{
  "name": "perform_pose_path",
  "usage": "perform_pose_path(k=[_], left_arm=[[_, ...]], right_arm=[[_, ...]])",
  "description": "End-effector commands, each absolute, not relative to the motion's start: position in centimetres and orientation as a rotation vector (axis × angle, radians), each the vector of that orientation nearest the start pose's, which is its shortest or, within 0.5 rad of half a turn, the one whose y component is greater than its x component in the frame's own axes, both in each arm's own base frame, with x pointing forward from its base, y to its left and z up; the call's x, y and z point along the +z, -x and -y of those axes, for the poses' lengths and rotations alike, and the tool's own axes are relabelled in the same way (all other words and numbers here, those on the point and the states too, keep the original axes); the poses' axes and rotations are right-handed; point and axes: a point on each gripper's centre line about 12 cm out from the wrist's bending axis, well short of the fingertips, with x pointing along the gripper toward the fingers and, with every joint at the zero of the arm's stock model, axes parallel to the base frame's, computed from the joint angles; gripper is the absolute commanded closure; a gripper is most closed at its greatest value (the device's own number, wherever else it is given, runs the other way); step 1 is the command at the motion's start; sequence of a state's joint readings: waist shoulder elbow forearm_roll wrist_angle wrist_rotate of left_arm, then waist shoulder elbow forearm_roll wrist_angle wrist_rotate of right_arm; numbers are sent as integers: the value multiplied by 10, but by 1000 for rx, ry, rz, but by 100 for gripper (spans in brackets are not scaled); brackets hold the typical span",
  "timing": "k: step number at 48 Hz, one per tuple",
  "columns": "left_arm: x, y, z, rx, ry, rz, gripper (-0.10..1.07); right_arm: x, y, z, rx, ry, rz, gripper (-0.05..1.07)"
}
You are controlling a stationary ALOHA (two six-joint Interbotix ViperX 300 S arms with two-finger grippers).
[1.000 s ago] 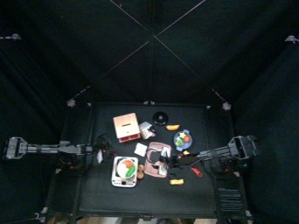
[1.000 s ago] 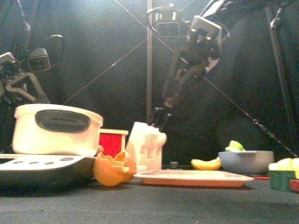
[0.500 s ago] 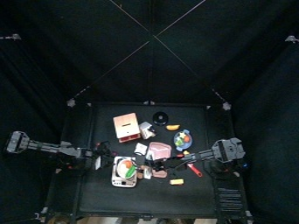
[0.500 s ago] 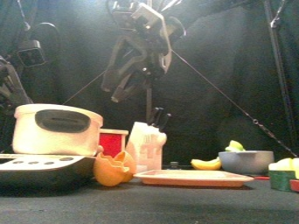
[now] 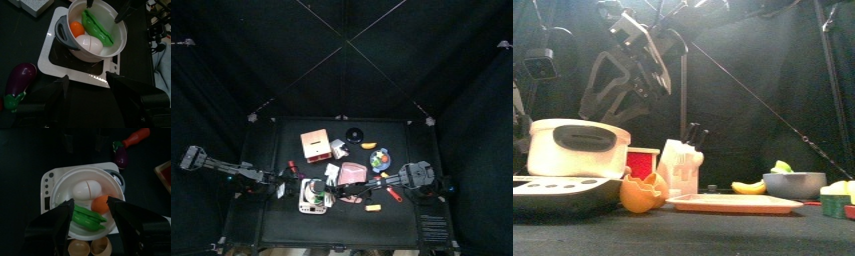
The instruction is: Grab egg
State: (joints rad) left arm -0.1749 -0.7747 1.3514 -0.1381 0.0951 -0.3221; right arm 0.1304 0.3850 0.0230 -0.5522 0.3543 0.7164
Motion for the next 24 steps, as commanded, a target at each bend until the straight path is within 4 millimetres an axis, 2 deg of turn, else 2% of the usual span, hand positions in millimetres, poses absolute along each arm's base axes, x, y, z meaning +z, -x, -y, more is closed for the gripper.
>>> perform_pose_path(k=[1,24], left_arm=[[154,-179,34,-35,379,-668,3],[153,-189,31,-39,334,-610,3]], right_arm=[[209,-540,-50,-109,-85,-638,14],[191,-562,-50,-172,-124,-708,14]])
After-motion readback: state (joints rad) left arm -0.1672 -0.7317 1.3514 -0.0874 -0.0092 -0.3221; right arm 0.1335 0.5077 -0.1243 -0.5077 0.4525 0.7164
